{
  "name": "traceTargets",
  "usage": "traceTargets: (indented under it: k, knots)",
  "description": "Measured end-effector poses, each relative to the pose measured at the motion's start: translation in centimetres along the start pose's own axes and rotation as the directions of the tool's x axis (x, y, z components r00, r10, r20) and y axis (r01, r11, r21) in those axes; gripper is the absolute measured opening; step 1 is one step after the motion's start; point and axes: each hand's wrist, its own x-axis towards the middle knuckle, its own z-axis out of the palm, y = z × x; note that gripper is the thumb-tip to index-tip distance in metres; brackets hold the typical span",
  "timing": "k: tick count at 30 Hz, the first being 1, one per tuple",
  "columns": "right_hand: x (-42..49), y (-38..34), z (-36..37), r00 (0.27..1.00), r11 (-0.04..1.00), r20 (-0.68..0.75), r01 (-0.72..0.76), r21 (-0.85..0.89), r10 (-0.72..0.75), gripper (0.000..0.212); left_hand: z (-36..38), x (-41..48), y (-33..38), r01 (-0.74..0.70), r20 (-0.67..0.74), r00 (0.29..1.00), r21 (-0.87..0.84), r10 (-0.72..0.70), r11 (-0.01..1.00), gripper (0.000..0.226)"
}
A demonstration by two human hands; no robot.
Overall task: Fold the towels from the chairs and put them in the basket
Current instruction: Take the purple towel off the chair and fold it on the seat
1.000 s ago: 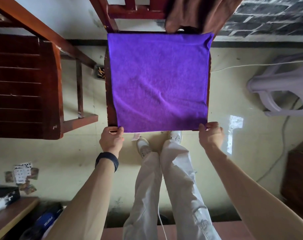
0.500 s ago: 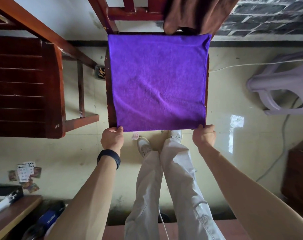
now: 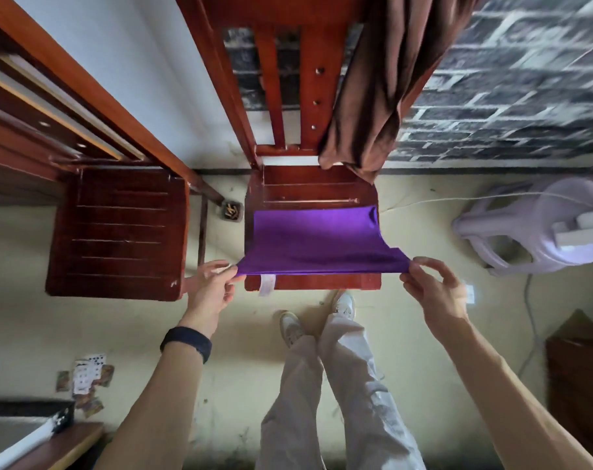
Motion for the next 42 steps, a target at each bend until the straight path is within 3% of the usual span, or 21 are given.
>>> traceTargets:
  k: [4, 10, 12, 13, 14, 15, 17, 18, 20, 22, 24, 25, 27, 29, 31, 33, 38, 42]
  knots:
    - [-5.5, -8.3, 0.2, 0.996, 0.991, 0.051, 0.066, 0.113, -0.073, 0.006, -2.3, -6.5, 7.2, -0.142, 0.102, 0.984, -0.047, 0.146, 0.989, 0.013]
    - [-9.2, -13.0, 0.6, 0.985, 0.988, 0.066, 0.157, -0.003, -0.157, 0.02, -4.5, -11.4, 13.1, -0.314, 0.177, 0.938, 0.062, 0.299, 0.947, 0.022]
    - [-10.2, -13.9, 0.5, 0.967, 0.954, 0.097, 0.249, -0.166, -0.236, 0.026, -5.4, -12.6, 14.1, -0.366, 0.25, 0.911, 0.124, 0.328, 0.922, 0.025]
    - [-10.6, -14.3, 0.5, 0.942, 0.875, 0.124, 0.334, -0.349, -0.31, 0.029, -5.8, -12.9, 14.7, -0.42, 0.29, 0.888, 0.191, 0.358, 0.887, 0.03]
    - [-11.0, -14.7, 0.4, 0.901, 0.73, 0.172, 0.426, -0.534, -0.399, 0.029, -6.1, -13.3, 15.2, -0.509, 0.333, 0.85, 0.321, 0.408, 0.799, 0.034]
    - [-11.2, -15.2, 0.2, 0.841, 0.54, 0.236, 0.502, -0.675, -0.487, 0.025, -6.3, -13.3, 15.6, -0.598, 0.366, 0.801, 0.496, 0.473, 0.629, 0.033]
    - [-11.2, -16.1, -0.2, 0.703, 0.181, 0.379, 0.582, -0.793, -0.602, 0.018, -6.2, -13.7, 16.2, -0.623, 0.394, 0.687, 0.752, 0.611, 0.215, 0.017]
    - [-11.2, -16.5, -0.4, 0.648, 0.085, 0.422, 0.601, -0.795, -0.634, 0.017, -6.1, -14.1, 16.5, -0.608, 0.403, 0.626, 0.788, 0.668, 0.094, 0.014]
    - [-10.8, -17.3, -0.8, 0.546, 0.015, 0.452, 0.649, -0.761, -0.705, 0.017, -6.0, -14.8, 17.3, -0.621, 0.412, 0.488, 0.783, 0.77, -0.025, 0.013]
    - [-10.5, -17.8, -1.1, 0.458, -0.07, 0.511, 0.692, -0.719, -0.728, 0.013, -6.2, -14.5, 18.0, -0.593, 0.484, 0.279, 0.766, 0.829, -0.247, 0.01]
    - [-10.5, -18.3, -1.2, 0.447, -0.142, 0.574, 0.692, -0.708, -0.686, 0.009, -6.6, -14.1, 18.3, -0.478, 0.612, 0.14, 0.731, 0.779, -0.488, 0.007]
    - [-10.5, -18.7, -1.4, 0.457, -0.125, 0.562, 0.688, -0.714, -0.689, 0.009, -6.7, -13.8, 18.4, -0.441, 0.659, 0.076, 0.695, 0.748, -0.567, 0.006]
    - [-10.2, -19.7, -1.7, 0.45, -0.069, 0.505, 0.693, -0.718, -0.737, 0.01, -6.8, -14.0, 18.9, -0.423, 0.703, -0.028, 0.635, 0.71, -0.646, 0.025]
    - [-9.8, -20.1, -2.0, 0.439, -0.077, 0.512, 0.699, -0.711, -0.738, 0.011, -6.6, -14.5, 19.5, -0.414, 0.697, -0.075, 0.629, 0.713, -0.658, 0.035]
    - [-9.3, -20.0, -2.4, 0.451, -0.107, 0.568, 0.712, -0.694, -0.689, 0.009, -6.3, -14.7, 19.8, -0.41, 0.699, -0.071, 0.63, 0.711, -0.66, 0.028]
    - [-8.8, -19.6, -2.9, 0.49, -0.132, 0.612, 0.704, -0.698, -0.621, 0.007, -6.2, -14.3, 19.6, -0.424, 0.728, 0.007, 0.623, 0.685, -0.658, 0.006]
    - [-7.7, -19.7, -1.8, 0.564, -0.133, 0.615, 0.668, -0.732, -0.551, 0.007, -4.9, -11.5, 17.9, -0.416, 0.758, 0.17, 0.634, 0.629, -0.652, 0.018]
    - [-5.5, -21.0, 0.2, 0.606, -0.096, 0.575, 0.638, -0.764, -0.55, 0.014, -2.4, -9.2, 18.4, -0.355, 0.706, 0.23, 0.701, 0.669, -0.618, 0.012]
